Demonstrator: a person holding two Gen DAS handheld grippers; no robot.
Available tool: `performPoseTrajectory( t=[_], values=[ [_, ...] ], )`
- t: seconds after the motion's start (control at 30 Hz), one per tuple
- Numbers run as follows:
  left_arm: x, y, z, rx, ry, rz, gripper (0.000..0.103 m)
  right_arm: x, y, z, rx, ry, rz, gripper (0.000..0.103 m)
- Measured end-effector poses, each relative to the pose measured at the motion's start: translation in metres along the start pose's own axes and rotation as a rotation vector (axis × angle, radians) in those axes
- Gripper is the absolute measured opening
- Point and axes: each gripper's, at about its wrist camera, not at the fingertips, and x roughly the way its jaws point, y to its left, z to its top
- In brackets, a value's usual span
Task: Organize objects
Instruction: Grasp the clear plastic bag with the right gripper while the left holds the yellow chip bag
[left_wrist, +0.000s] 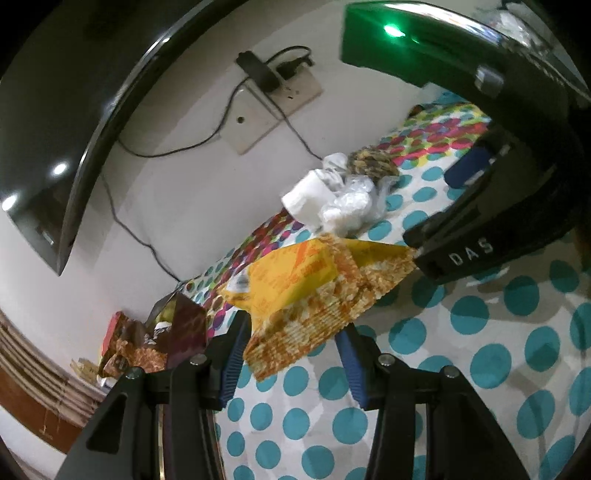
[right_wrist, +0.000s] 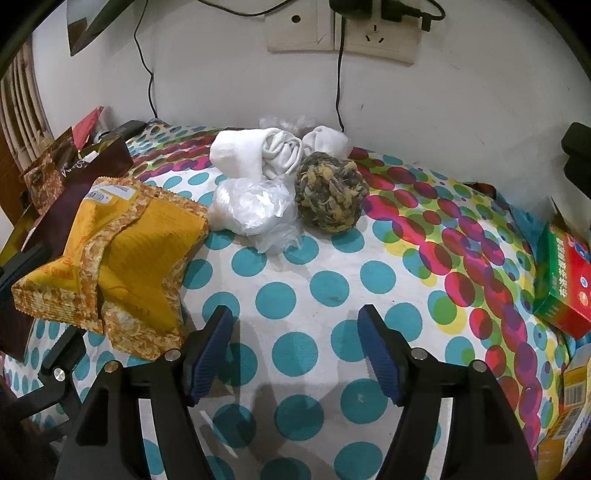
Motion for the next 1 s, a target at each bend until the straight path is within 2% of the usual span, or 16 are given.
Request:
performPoseTrajectory(
  t=[0.07,0.17,0.2,0.23,0.57,0.8,0.87,1.0],
  values=[
    [0.000,-0.002,-0.001,0.016,-0.012,-0.004,0.048,0.000,0.000,0.000,0.002,0.000,0.003,0.068],
    [0.001,-0.003,-0.002,0.019,-0.011,-0.062,0.047,0.000,0.000,0.000,-0.001,0.001,0.001,0.069],
    [0.002,-0.003,-0.002,0.014,-0.005,-0.069,0.045,0.000,0.000,0.000,-0.003,0.001,0.000,0.069],
    [0.003,-0.004,-0.002,0.011,-0.001,-0.074,0.034,0.000,0.001,0.000,-0.004,0.002,-0.001,0.069],
    [0.002,-0.007,-0.006,-0.004,-0.005,-0.084,0.033,0.001,-0.004,0.003,0.041,-0.013,0.049,0.072],
    [-0.002,0.013,-0.010,-0.118,-0.018,-0.119,0.031,0.003,-0.004,0.011,0.081,-0.041,0.113,0.072],
    [-0.004,0.020,-0.011,-0.156,-0.028,-0.149,0.031,0.005,0.000,0.015,0.073,-0.053,0.120,0.072],
    [-0.004,0.029,-0.012,-0.209,-0.027,-0.149,0.031,0.014,0.007,0.026,0.074,-0.050,0.118,0.072]
  ],
)
